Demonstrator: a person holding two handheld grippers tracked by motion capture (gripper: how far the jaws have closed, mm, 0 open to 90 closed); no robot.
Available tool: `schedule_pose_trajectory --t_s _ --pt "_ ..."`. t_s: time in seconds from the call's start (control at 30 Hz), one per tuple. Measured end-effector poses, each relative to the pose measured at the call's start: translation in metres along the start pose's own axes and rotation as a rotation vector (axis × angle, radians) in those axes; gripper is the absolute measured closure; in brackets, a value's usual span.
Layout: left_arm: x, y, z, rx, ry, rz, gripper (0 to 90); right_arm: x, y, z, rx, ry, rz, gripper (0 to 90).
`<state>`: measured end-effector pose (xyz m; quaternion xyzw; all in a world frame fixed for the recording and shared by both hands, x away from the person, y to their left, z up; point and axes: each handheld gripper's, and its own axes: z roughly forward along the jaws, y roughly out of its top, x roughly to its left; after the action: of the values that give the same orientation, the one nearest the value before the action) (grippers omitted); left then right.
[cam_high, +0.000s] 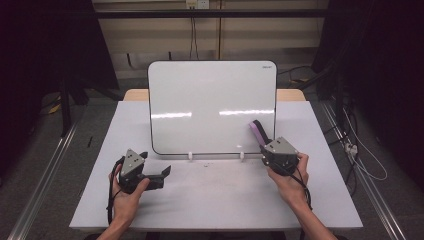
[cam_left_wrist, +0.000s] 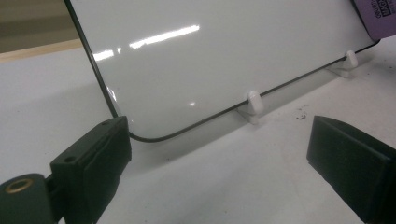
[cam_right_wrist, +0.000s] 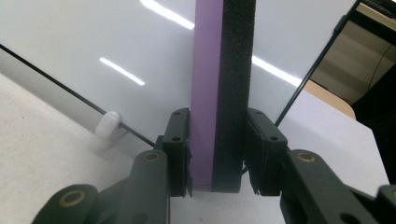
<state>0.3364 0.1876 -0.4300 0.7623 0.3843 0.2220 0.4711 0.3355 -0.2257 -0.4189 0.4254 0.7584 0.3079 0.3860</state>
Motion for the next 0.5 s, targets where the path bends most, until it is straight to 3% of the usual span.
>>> schedule_pose_trajectory --t_s 0.1,0.37,0.5 --pt "0.0009 -0.0008 -0.001 -0.004 -0.006 -0.007 6.3 0.0013 0.0034 0.0019 0.018 -0.009 -0.006 64.0" --pt "0.0017 -0.001 -0.0017 -0.008 -0.002 -0.022 6.2 -0.0011 0.0014 0.0017 0.006 0.007 0.021 63.0" --pt "0.0029 -0.0002 -0.0026 -0.008 0.003 -0.021 6.2 -0.004 -0.0007 0.0021 -0.006 0.017 0.056 52.4"
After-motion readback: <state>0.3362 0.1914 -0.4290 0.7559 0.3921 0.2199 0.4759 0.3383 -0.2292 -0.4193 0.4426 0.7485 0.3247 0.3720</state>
